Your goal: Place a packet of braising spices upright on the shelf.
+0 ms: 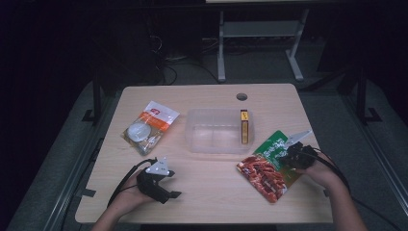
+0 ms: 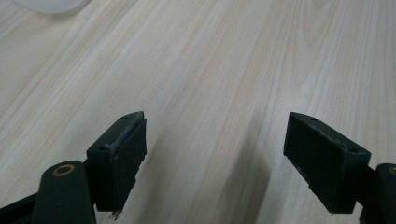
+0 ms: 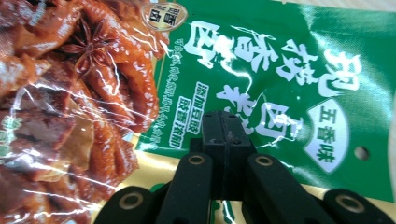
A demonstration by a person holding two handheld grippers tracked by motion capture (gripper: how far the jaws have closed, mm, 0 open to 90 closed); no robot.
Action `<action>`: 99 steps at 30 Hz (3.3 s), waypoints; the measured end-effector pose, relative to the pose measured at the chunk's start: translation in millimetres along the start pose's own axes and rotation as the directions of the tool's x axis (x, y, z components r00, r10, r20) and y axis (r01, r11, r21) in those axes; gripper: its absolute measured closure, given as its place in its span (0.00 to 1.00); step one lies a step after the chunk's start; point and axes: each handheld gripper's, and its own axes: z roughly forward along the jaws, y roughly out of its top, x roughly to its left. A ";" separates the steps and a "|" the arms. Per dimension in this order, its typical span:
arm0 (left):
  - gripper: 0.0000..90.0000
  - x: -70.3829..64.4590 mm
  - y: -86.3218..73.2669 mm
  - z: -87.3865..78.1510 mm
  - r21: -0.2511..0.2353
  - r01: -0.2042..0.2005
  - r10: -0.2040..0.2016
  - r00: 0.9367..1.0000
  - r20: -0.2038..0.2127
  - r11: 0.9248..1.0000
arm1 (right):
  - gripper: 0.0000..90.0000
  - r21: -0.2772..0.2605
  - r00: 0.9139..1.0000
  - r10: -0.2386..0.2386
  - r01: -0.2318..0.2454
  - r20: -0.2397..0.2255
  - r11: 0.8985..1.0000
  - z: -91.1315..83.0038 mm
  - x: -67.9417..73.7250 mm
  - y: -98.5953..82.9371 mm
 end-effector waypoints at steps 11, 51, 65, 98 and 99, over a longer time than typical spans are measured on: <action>0.23 -0.8 -0.7 2.1 0.010 0.000 0.000 1.000 0.010 1.000 | 1.00 -0.005 0.990 -0.059 0.059 -0.132 0.998 2.1 28.6 4.9; 0.19 -5.4 6.0 -3.6 -0.088 -0.019 0.020 1.000 0.014 0.996 | 0.92 -0.190 0.881 -0.401 0.362 -0.252 0.913 42.4 139.6 83.2; 0.19 -8.8 13.7 -3.5 -0.098 -0.030 0.034 0.999 0.039 0.995 | 0.45 -0.185 0.964 -0.210 0.179 -0.166 0.966 11.0 128.0 49.1; 0.15 30.8 67.3 58.2 -0.042 -0.111 0.116 0.985 0.126 0.993 | 0.35 -0.210 0.997 0.001 -0.018 -0.081 0.978 -12.4 98.0 -11.6; 0.15 30.8 67.3 58.2 -0.042 -0.111 0.116 0.985 0.126 0.993 | 0.35 -0.210 0.997 0.001 -0.018 -0.081 0.978 -12.4 98.0 -11.6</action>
